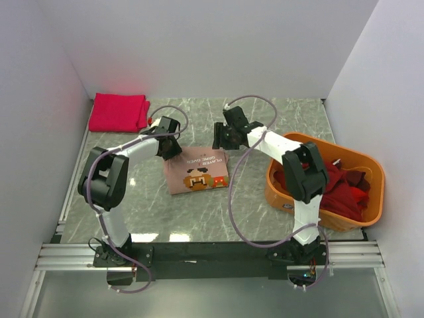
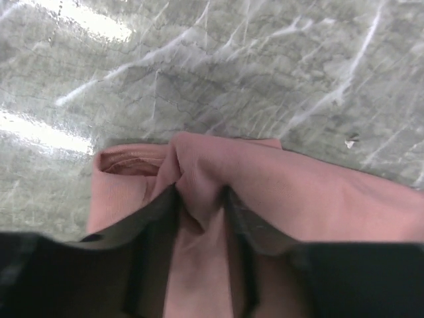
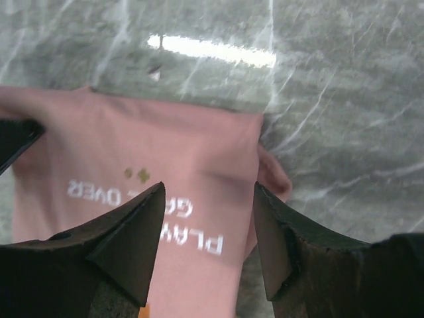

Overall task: Fold and stack the t-shirts
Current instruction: Fold the tshirt

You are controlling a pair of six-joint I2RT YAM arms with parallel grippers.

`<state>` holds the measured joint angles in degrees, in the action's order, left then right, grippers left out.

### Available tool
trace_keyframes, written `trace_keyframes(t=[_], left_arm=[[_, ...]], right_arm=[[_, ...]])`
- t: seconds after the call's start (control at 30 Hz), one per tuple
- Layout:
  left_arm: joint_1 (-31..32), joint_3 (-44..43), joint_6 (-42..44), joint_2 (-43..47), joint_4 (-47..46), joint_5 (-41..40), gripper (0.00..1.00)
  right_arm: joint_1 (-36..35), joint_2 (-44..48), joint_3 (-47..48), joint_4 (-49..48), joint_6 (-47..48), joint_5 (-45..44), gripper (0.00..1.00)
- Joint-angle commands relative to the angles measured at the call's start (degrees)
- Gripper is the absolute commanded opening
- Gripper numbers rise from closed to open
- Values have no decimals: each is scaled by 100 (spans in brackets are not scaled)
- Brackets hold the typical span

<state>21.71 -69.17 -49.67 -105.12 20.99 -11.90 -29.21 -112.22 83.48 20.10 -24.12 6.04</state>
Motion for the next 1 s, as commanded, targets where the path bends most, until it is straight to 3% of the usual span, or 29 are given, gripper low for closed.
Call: trace_keyframes(t=[0.0,0.1,0.17,0.4,0.8,0.97], left_arm=[[8,-334,72,-43,28,-137,36],[17,-256,80,26,-25,-146,23],[17,-246,106,44,-43,-137,3],[8,-71,186,421,-183,-58,1],[26,983,-183,2170,-132,-163,1],[8,1125,-201,2041,-104,-418,1]], right_arm=[[30,-412,659,326,179,-314,62],[30,-694,888,486,214,-428,61],[30,-757,942,487,215,-403,56],[30,-661,995,372,241,63,1],[-23,684,2,-375,144,792,0],[-32,483,63,-323,48,750,0]])
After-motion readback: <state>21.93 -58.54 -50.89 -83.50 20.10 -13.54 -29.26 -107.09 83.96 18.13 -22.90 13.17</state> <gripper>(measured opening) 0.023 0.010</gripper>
